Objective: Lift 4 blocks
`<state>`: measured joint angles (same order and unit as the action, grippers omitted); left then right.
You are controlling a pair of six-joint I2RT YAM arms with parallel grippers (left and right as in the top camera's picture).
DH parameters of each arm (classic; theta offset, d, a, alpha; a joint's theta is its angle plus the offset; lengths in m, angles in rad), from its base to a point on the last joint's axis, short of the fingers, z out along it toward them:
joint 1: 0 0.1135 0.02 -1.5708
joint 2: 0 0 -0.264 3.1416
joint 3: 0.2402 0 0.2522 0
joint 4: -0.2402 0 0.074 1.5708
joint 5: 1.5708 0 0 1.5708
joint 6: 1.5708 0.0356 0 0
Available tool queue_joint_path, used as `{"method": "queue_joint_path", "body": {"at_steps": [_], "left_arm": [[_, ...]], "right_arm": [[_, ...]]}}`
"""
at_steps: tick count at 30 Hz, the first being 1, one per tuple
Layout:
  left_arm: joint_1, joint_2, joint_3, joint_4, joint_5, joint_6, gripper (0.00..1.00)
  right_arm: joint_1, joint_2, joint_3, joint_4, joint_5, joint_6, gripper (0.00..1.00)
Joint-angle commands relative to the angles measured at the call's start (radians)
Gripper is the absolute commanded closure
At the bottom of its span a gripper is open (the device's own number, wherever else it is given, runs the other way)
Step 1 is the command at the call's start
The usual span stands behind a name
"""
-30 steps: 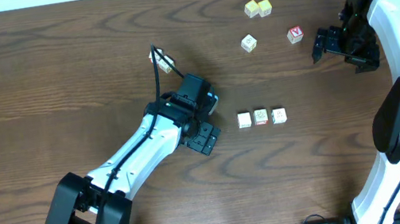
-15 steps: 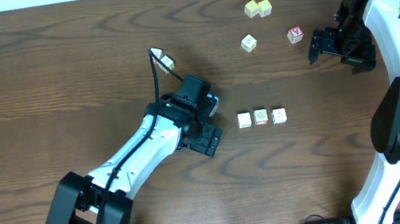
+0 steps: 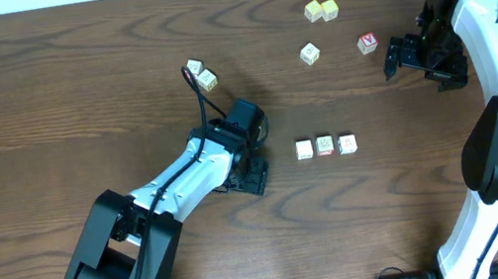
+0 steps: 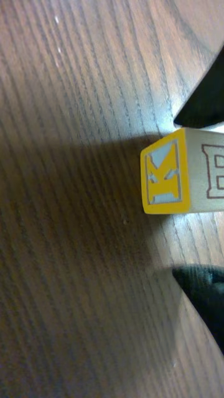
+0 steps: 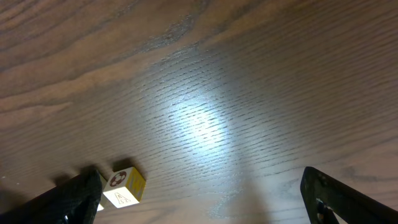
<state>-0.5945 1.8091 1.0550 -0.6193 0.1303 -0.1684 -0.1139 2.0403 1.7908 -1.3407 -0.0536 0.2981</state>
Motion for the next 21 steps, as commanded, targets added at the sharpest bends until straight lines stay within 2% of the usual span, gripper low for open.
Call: {"method": "queue_joint_path", "body": {"at_steps": [1, 5, 9, 13, 17, 19, 20, 21], "left_arm": [[0.001, 0.008, -0.012, 0.007, -0.011, -0.029, 0.41], [0.001, 0.008, -0.012, 0.022, -0.011, -0.063, 0.49], [0.001, 0.008, -0.012, 0.069, -0.011, -0.251, 0.52], [0.001, 0.008, -0.011, 0.144, 0.002, -0.435, 0.66], [0.001, 0.008, -0.011, 0.176, 0.019, -0.52, 0.77], [0.001, 0.008, -0.011, 0.175, 0.014, -0.514, 0.77], [0.002, 0.008, -0.011, 0.175, 0.01, -0.505, 0.73], [0.005, 0.008, -0.011, 0.177, 0.008, -0.507, 0.64]], "right_arm": [[0.005, -0.031, -0.005, 0.003, -0.004, -0.016, 0.01], [0.005, -0.031, -0.005, 0.002, -0.004, -0.016, 0.01], [0.005, -0.031, -0.005, 0.002, -0.004, -0.016, 0.01], [0.005, -0.031, -0.005, 0.002, -0.004, -0.016, 0.01], [0.005, -0.031, -0.005, 0.001, -0.004, -0.016, 0.01], [0.005, -0.031, -0.005, 0.002, -0.004, -0.016, 0.01], [0.005, -0.031, -0.005, 0.002, -0.004, -0.016, 0.01], [0.005, -0.031, -0.005, 0.002, -0.004, -0.016, 0.01]]}}
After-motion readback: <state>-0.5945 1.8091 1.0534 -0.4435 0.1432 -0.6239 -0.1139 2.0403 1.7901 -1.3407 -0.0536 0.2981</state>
